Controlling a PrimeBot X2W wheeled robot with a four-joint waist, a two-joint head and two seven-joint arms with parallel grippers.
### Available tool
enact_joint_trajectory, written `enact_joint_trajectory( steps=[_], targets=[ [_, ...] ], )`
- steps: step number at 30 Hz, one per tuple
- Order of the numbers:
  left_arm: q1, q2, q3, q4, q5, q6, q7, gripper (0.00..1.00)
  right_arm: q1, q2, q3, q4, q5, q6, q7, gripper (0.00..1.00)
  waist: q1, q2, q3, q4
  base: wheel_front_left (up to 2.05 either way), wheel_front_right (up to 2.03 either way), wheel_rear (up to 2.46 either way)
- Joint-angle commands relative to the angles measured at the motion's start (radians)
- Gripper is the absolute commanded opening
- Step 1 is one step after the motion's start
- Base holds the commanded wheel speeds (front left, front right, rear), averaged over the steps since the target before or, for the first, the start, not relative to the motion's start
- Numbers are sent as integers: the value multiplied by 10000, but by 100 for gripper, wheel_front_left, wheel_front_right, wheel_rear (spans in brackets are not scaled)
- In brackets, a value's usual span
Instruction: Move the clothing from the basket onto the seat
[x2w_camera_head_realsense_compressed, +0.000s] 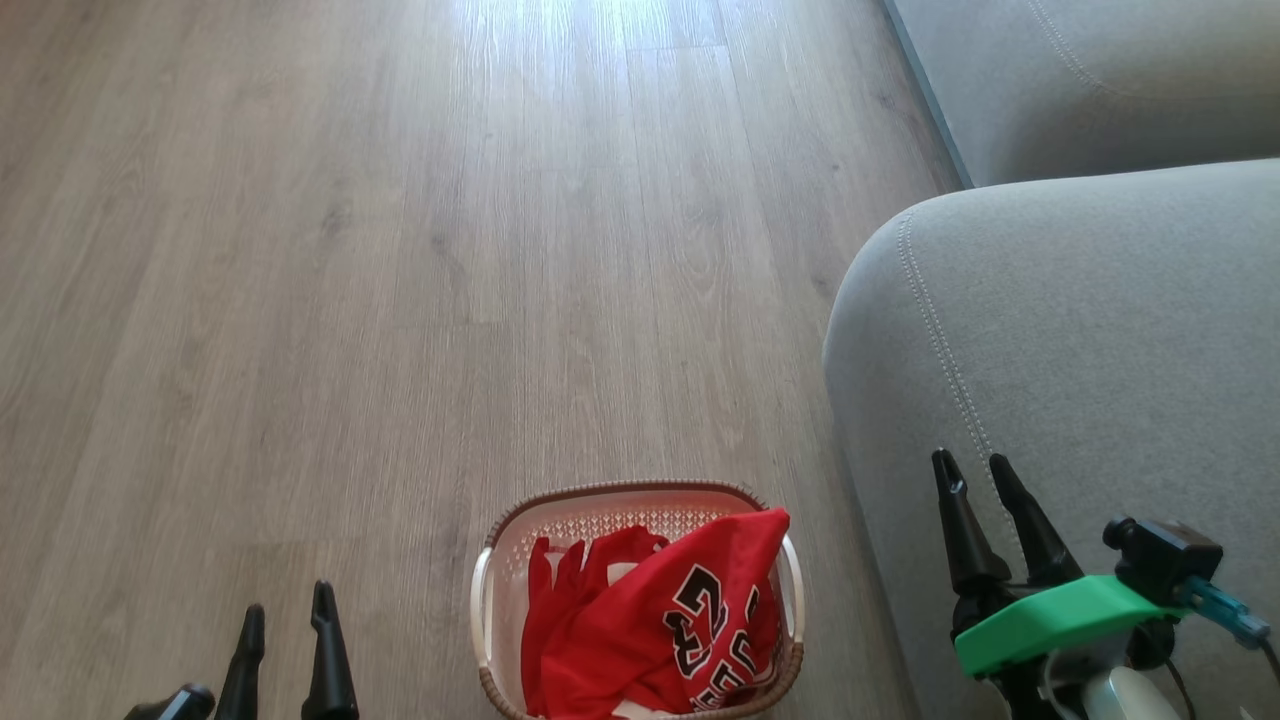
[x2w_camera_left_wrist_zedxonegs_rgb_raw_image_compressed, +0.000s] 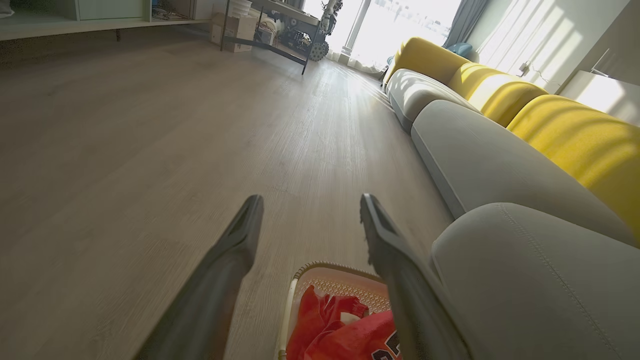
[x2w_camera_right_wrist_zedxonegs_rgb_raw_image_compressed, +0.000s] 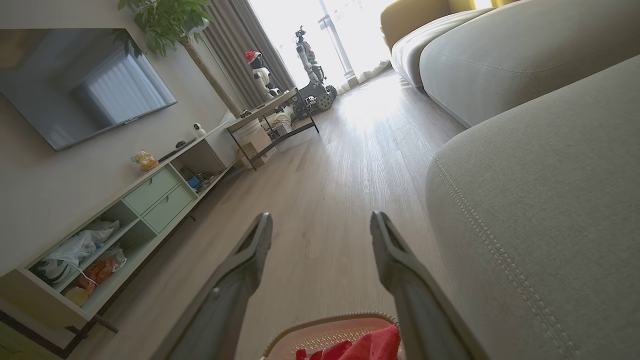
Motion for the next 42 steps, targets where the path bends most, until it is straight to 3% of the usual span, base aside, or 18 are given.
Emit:
enact_joint_trajectory(
  steps=[1, 30, 42],
  targets=[
    [-143, 133, 197, -313, 386, 65, -142, 100, -139, 61, 34, -285, -439, -1, -124, 100, 0, 0, -13, 4, 0, 0, 0],
    [264, 165, -46, -345, 3612, 258, -1001, 100, 0, 726, -472, -20, -4582, -2, -194, 100, 0, 0, -82, -35, 0, 0, 0],
    [174, 166, -22, -98, 3588, 220, -1018, 100, -29, 739, -480, 9, -4679, -2, -195, 100, 0, 0, -64, -75, 0, 0, 0]
  ],
)
